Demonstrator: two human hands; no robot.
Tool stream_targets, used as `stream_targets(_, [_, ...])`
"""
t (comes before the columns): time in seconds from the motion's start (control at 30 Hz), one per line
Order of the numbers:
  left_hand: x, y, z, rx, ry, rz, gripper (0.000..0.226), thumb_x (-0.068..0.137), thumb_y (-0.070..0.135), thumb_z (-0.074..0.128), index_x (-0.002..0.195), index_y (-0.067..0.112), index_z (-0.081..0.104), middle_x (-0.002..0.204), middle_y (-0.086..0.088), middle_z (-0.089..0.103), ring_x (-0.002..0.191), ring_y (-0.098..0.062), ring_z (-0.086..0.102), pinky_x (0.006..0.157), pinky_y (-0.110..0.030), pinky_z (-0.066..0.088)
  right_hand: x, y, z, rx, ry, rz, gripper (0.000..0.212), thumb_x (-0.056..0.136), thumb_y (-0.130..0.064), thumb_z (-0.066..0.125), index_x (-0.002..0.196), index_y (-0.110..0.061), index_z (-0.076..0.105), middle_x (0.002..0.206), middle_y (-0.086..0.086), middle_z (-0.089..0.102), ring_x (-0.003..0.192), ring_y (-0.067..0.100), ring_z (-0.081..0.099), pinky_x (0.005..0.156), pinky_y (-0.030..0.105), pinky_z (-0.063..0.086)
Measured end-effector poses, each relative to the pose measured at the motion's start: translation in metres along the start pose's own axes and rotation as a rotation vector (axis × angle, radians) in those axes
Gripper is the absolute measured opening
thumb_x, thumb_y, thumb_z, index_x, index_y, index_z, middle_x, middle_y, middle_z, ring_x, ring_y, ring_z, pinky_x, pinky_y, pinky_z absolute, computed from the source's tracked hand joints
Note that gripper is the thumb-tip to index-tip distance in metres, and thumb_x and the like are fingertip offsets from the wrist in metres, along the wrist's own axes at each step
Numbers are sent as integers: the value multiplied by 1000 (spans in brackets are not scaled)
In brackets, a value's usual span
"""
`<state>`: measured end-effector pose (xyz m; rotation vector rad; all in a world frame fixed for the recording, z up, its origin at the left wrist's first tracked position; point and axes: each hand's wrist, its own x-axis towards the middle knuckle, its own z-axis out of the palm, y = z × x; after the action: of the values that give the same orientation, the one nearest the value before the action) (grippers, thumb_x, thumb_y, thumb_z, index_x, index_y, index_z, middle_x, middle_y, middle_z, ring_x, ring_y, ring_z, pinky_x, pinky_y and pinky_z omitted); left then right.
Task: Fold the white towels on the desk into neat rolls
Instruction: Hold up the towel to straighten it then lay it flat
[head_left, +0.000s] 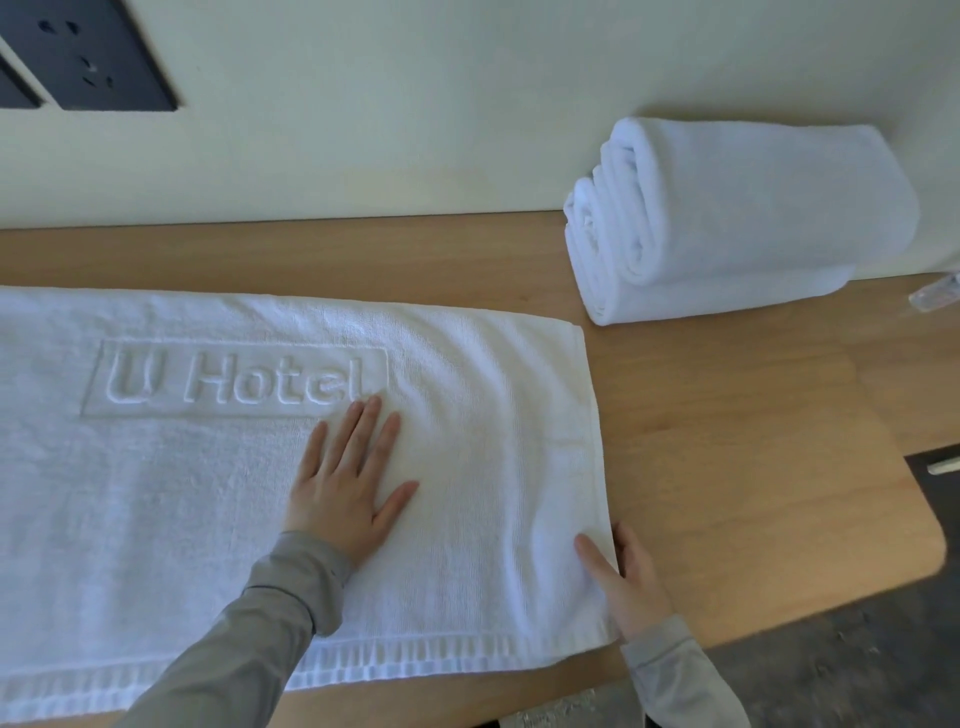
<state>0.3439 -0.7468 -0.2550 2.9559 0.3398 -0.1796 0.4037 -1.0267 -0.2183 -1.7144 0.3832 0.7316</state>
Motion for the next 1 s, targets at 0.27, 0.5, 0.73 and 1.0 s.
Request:
stream_targets(0.27, [-1,-1,2,-16,8,-6,73,92,61,11,149,18,23,156,-5,20,143,-21,20,116,-44,11,0,1,-3,-103,4,-38,11,87,-22,61,96,-21,55,92,-3,68,79,11,67,62,20,52])
stream_targets(0.5, [-2,0,2,6,-7,7,73,92,60,10,149,17,21,157,-6,18,144,-22,17,116,-46,12,-3,20,-20,-779,385,-285,15,86,-17,62,98,-12,56,93,1,57,86,23,55,72,29,44])
stream_targets(0.73, [-1,-2,2,8,-3,19,74,92,61,8,148,15,23,156,-7,21,143,-21,18,115,-47,16,2,3,111,-1240,115,-907,49,92,-35,33,134,-13,48,144,5,44,136,22,36,110,48,30])
stream_targets(1.0, [-2,1,1,25,3,37,74,92,60,11,150,14,19,157,-6,17,145,-19,11,117,-43,9,28,19,16,-1217,262,-549,68,94,-49,10,144,-5,17,153,9,9,141,33,20,116,46,14])
